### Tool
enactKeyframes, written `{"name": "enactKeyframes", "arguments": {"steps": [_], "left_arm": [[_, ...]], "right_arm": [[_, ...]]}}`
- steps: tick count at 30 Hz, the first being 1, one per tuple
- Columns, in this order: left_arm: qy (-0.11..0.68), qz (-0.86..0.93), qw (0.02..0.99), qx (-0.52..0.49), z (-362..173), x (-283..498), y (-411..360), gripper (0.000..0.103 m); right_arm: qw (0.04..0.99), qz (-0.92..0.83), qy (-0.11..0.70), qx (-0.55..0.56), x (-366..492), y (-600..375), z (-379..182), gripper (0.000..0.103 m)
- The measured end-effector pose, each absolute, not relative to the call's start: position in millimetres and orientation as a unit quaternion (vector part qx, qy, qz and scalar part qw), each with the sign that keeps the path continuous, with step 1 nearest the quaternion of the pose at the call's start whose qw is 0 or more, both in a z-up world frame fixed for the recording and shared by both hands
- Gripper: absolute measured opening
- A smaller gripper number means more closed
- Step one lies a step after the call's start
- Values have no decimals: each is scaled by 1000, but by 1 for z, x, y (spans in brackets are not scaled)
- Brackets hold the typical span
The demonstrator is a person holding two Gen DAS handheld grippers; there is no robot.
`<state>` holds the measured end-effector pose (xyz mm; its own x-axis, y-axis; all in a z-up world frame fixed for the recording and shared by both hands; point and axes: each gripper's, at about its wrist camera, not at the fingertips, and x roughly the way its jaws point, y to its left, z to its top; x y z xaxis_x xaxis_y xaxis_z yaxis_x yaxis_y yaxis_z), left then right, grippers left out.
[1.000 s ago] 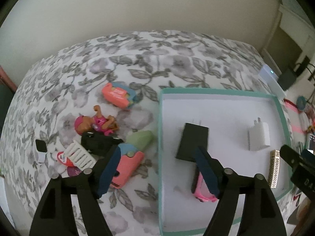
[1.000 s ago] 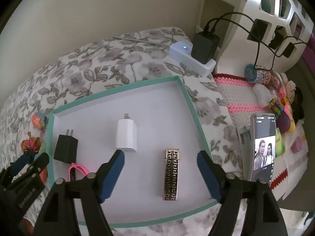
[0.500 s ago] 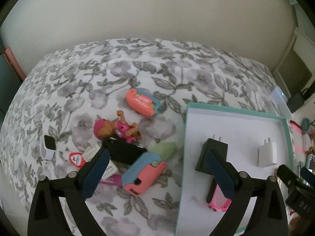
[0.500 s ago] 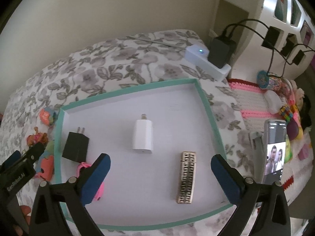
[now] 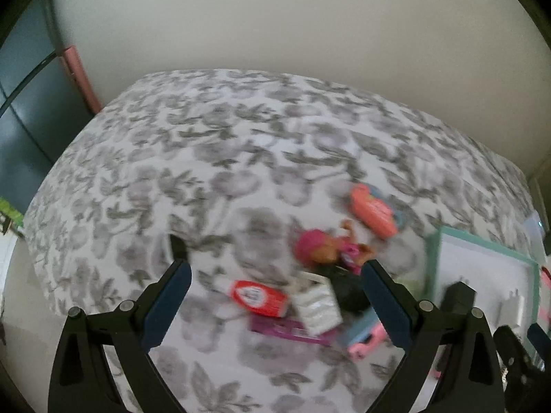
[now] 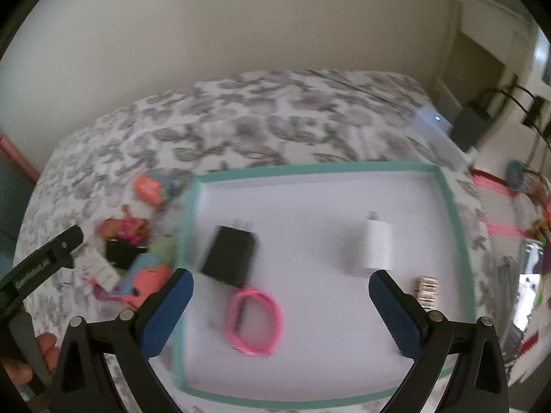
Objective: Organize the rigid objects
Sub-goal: 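Move both grippers back toward the remaining objects on the bed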
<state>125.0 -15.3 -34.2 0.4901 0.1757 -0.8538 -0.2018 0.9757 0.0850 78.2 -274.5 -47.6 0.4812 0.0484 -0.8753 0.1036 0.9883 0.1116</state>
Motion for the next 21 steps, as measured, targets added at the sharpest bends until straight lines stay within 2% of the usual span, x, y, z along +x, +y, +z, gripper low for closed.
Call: {"name": "enactKeyframes", "arguments": {"steps": [10, 21], "left_arm": [[506, 118, 853, -37, -38, 127, 23, 99], [511, 142, 845, -67, -40, 129, 84, 99]], "right_arm": [[850, 47, 522, 47, 84, -203, -55, 103], [846, 75, 525, 55, 90, -172, -66, 103]]}}
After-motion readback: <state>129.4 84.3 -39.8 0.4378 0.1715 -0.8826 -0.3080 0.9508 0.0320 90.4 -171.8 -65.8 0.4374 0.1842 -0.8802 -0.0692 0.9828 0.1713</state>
